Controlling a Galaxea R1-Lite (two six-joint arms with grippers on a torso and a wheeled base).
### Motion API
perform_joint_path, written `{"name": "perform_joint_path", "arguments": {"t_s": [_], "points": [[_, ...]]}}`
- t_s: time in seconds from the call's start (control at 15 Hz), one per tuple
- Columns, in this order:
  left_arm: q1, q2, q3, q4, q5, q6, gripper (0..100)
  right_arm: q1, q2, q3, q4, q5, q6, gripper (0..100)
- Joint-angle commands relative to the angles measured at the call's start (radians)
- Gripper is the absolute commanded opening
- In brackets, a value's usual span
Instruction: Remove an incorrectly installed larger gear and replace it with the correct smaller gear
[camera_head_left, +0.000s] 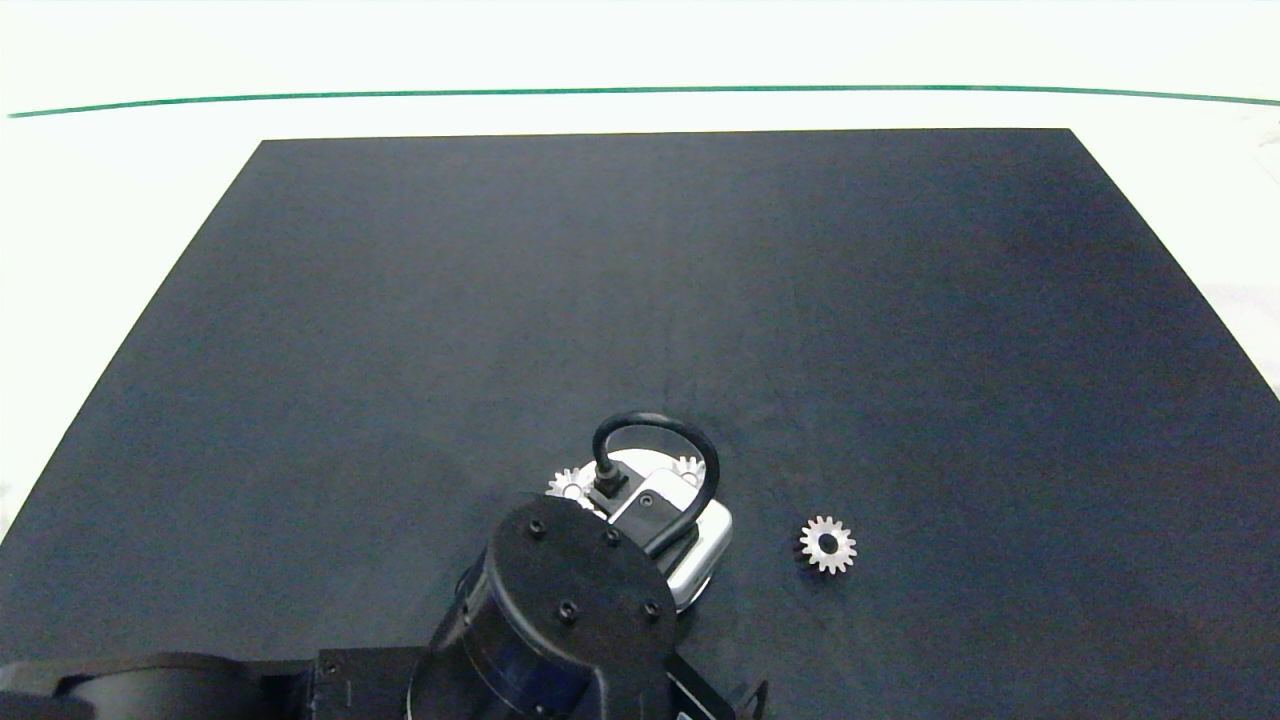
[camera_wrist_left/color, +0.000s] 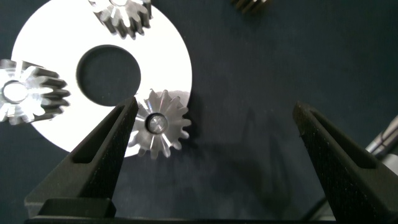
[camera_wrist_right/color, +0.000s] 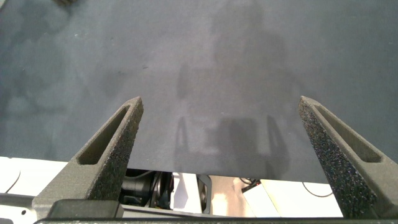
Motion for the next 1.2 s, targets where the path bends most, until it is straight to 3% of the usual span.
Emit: {"name": "perform_joint_path", "arguments": {"t_s": [0.07, 0.27, 0.67, 1.2], "points": [[0.025, 0.044, 0.009, -0.028, 0.003, 0.006, 100, 0.002, -0.001, 0.0, 0.002, -0.001, 0.001, 100], [0.067, 0.038, 0.009, -0.044, 0.004, 0.029, 100, 0.002, 0.001, 0.002, 0.002, -0.001, 0.001, 100], [0.08, 0.037, 0.017, -0.055, 0.006, 0.042, 100, 0.002, -0.001, 0.002, 0.002, -0.001, 0.001, 100], [0.085, 0.116, 0.063, -0.204, 0.006, 0.049, 100, 0.003, 0.002, 0.003, 0.002, 0.001, 0.001, 100]]}}
